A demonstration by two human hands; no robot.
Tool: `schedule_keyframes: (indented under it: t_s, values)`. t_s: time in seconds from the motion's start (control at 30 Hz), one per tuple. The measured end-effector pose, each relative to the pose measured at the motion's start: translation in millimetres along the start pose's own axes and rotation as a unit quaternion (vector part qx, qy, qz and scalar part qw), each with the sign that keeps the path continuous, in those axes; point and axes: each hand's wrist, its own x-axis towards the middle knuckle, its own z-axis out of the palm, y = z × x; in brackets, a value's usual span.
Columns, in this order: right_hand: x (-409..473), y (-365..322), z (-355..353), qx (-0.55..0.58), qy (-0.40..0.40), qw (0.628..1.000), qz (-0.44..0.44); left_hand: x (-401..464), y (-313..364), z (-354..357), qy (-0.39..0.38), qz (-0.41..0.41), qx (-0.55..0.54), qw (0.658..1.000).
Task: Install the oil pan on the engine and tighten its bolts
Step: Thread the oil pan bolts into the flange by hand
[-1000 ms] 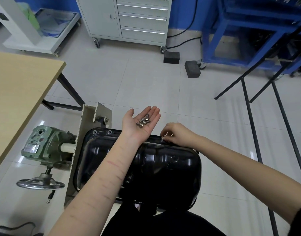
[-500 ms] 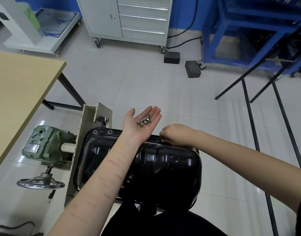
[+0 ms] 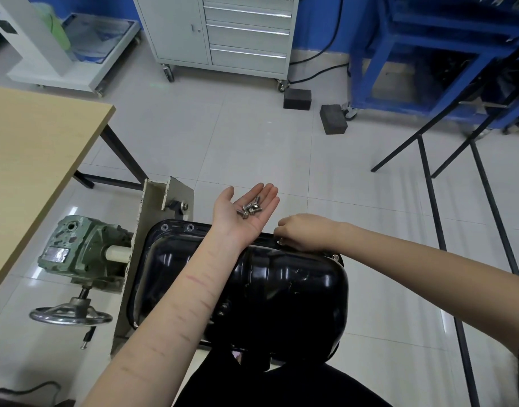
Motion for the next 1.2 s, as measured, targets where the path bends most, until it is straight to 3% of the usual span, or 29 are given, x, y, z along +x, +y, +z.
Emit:
schedule_keyframes:
  t_s: [0.37,0.43,0.5,0.57,0.6,0.67,0.77,0.83,1.2]
  values:
    - [2.9,-7.7,-5.1,-0.074,0.006,0.996,0.049,-5.2,7.5,-5.2,-0.051,0.007,0.028,0.998]
    - [-1.3,-8.3,-21.1,0.029,0.105,0.987,0.12,-7.1,15.4,-10.2,-0.058,0.018,0.027,0.998]
    - [-6.5,-11.2,-42.0,0.209,0.294,0.918,0.163,-8.6,23.4,-15.1,-0.056,0.032,0.029,0.997]
    - [-8.6,-19.0,-65.0,0.296,0.432,0.846,0.097,-9.9,27.9,-17.9,-0.052,0.038,0.037,0.997]
    - [-6.9,-25.2,-74.9,0.289,0.44,0.848,0.065,-10.2,28.5,-18.1,-0.051,0.038,0.04,0.997]
    - [2.5,-38.6,-87.2,0.258,0.383,0.887,0.031,-10.9,27.8,-17.1,-0.05,0.042,0.04,0.997]
    - [18.6,-47.9,-90.6,0.182,0.287,0.94,0.037,-12.8,27.8,-16.2,-0.032,0.049,0.019,0.998]
    - [24.8,-49.1,-87.6,0.162,0.244,0.955,0.044,-14.3,29.9,-17.5,-0.038,0.048,-0.002,0.998]
    - [27.2,-56.0,-87.0,0.229,0.281,0.932,0.015,-12.9,34.6,-26.8,-0.073,0.031,-0.022,0.997]
